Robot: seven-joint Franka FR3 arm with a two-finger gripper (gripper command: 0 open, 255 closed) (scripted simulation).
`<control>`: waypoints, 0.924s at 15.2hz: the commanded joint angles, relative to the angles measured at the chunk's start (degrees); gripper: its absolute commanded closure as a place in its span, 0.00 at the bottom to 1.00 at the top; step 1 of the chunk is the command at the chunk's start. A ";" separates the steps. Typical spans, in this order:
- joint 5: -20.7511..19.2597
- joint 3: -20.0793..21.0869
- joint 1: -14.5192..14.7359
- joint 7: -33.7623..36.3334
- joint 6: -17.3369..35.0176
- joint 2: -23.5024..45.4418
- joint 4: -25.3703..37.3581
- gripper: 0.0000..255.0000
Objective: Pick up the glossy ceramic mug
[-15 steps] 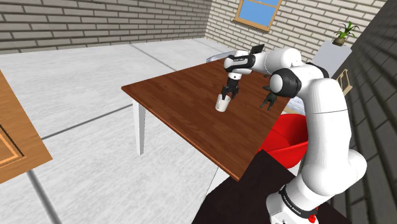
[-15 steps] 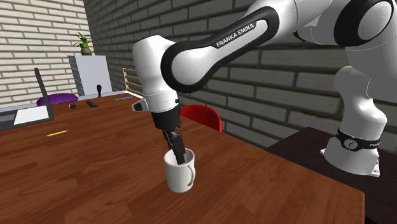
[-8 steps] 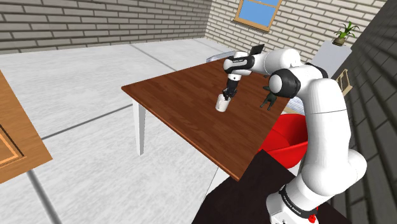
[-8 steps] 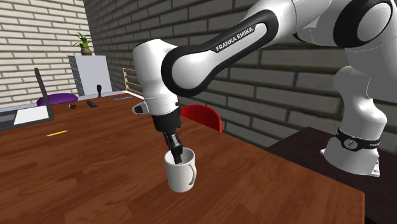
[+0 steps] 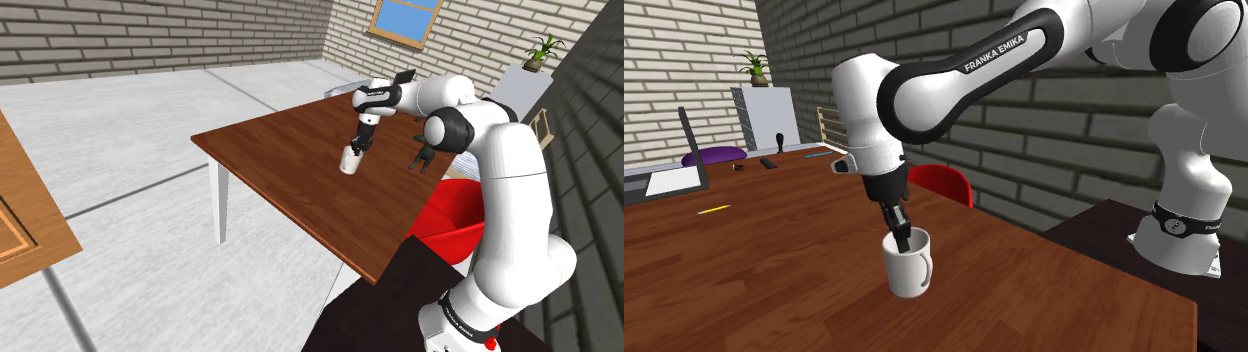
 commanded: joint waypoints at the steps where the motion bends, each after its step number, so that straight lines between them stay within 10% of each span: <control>1: -0.15 -0.10 0.02 0.11 -1.09 -0.64 0.49 1.00; 14: -0.86 -0.56 -0.06 0.70 -7.80 -3.50 4.42 1.00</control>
